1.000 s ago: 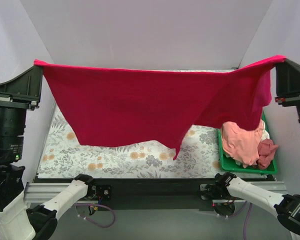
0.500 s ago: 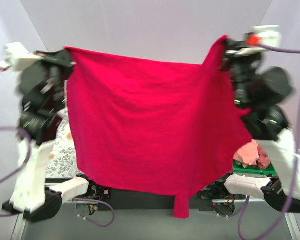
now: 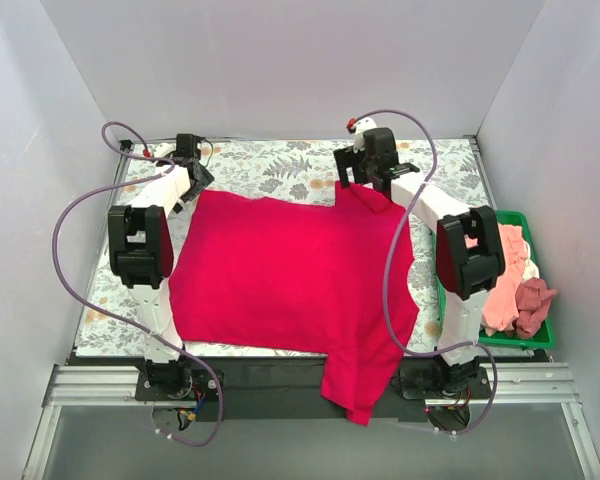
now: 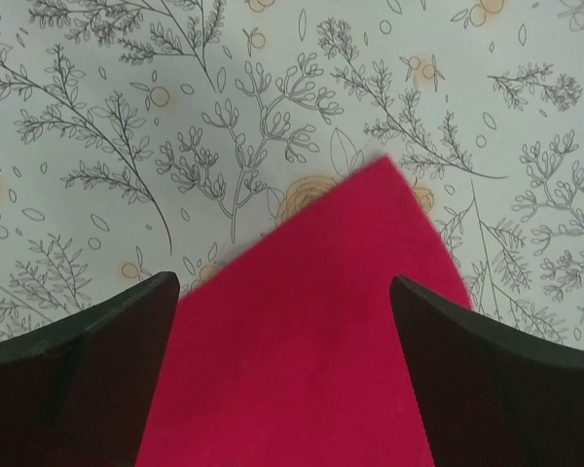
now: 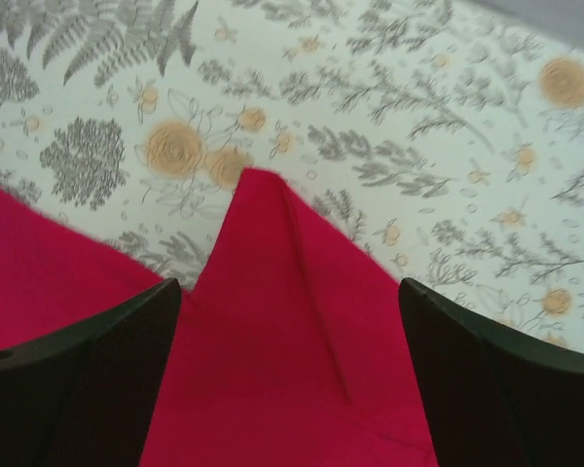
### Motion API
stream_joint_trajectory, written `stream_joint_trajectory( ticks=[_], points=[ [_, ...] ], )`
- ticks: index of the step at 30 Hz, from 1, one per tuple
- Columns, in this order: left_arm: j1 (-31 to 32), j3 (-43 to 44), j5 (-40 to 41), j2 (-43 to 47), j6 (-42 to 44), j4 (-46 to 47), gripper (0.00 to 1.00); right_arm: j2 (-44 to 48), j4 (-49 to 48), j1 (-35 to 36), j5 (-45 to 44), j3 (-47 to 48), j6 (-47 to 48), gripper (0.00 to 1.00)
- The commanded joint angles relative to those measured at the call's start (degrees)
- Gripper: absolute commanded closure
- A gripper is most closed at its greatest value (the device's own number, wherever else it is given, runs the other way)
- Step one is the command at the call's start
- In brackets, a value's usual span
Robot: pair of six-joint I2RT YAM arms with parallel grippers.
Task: Fold and stack the t-shirts
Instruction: Flatten the tshirt out
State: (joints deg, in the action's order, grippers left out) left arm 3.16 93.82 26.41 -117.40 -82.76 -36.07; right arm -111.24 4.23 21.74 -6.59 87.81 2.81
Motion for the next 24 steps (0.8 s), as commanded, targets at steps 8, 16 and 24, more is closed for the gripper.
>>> stream_joint_trajectory(
  ticks=[8,16,24],
  points=[
    [0.53,-11.19,-9.71,15.53,-0.73,2.94,0.08,16.64,3.33,0.41,3.08,-10.18,-12.55,0.02],
    [0.53,-19.99,-16.03,18.01,-1.44,6.45,0.07,17.74,4.99,-0.29,3.34,-20.22,-14.41,0.02],
    [0.53,-23.76,-14.99,14.84,-2.75,6.98,0.07,6.05,5.17,-1.69,5.80,-13.46,-15.20,0.02]
  ],
)
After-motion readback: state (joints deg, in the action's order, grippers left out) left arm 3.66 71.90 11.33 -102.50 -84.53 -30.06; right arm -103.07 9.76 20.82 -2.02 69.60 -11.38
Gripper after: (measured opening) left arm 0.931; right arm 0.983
